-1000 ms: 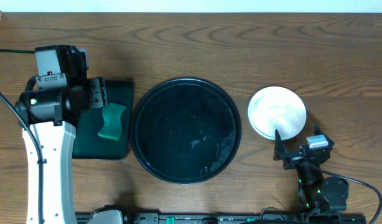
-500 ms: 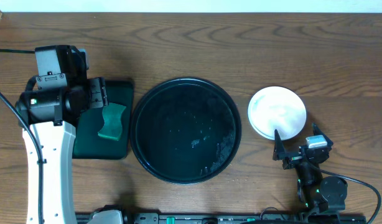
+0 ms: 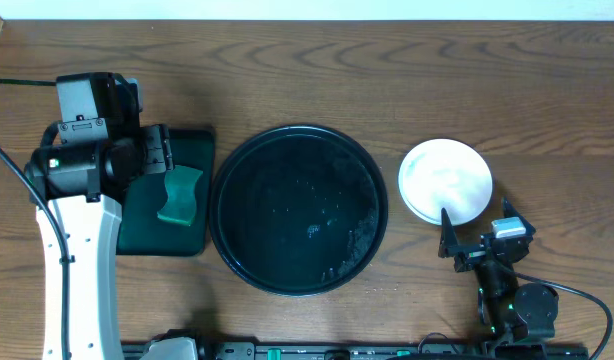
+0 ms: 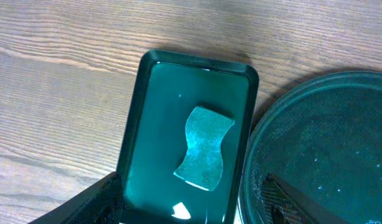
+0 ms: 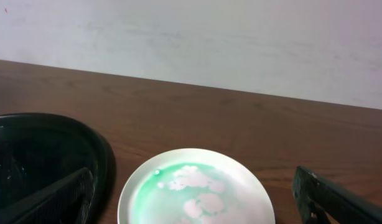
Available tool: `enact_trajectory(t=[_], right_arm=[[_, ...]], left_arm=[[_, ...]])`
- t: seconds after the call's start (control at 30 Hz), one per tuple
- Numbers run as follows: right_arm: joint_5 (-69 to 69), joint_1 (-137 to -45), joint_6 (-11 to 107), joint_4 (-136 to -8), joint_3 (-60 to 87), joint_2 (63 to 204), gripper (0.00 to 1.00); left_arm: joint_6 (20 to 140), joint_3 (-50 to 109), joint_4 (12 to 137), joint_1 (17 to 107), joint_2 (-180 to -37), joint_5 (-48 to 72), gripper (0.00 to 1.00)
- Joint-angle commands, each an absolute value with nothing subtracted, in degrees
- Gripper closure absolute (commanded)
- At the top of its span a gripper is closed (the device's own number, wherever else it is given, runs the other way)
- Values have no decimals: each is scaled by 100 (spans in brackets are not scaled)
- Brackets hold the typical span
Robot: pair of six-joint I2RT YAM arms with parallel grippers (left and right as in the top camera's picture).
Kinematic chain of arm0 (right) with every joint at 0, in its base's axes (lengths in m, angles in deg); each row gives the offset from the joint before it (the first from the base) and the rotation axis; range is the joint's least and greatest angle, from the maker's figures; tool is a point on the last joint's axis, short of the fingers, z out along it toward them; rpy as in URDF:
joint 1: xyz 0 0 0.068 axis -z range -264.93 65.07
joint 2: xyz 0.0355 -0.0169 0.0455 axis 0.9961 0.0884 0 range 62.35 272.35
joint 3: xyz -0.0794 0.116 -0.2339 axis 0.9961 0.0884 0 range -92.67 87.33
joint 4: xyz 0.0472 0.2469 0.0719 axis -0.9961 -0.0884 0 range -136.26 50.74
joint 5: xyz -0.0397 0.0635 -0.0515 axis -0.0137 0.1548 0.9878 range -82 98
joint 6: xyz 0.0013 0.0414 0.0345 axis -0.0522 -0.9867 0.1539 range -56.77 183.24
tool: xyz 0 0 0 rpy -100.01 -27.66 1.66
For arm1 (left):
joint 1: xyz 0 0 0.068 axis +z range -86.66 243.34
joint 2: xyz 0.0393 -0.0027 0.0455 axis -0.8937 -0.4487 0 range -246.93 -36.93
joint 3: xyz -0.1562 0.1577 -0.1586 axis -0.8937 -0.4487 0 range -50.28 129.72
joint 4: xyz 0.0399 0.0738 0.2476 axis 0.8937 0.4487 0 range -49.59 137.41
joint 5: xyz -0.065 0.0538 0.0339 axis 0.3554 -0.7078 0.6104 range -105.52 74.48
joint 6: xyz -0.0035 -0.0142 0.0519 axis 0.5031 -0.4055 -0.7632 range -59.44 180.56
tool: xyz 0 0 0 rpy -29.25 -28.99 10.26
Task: Clean dirty plates on tray and stack at the side
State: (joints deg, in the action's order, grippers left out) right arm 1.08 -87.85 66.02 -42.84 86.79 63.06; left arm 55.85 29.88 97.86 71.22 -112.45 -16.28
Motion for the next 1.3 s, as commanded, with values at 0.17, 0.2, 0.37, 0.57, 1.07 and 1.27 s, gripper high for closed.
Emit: enact_trajectory(t=[0.17,0.2,0.37,0.57,1.07,1.27], right_arm=[[62,-8758,6672,-4284,8704,6267,1],[62,-8758,6672,-4286,8704,6267,1],[62,-8758,6672,-4284,8704,6267,1],[62,-8758,6672,-4286,8704,6267,1],[62,-8758,6672,-4284,8704,6267,1],[62,-8758,6672,-4286,8704,6267,1]], left_arm=[[5607,3007,9836,7141,-11215,-1614,28],[5605,3007,9821,7141,-11215,-1614,28],[5611,2734,9325,7141,-10673,-1448,28],[5616,708,7286,7139,-8478,-1273,28],[5699,-4306,3883,7128,-4354,-1057,28],[5699,-4890,3856,7124,-3735,-1249,28]])
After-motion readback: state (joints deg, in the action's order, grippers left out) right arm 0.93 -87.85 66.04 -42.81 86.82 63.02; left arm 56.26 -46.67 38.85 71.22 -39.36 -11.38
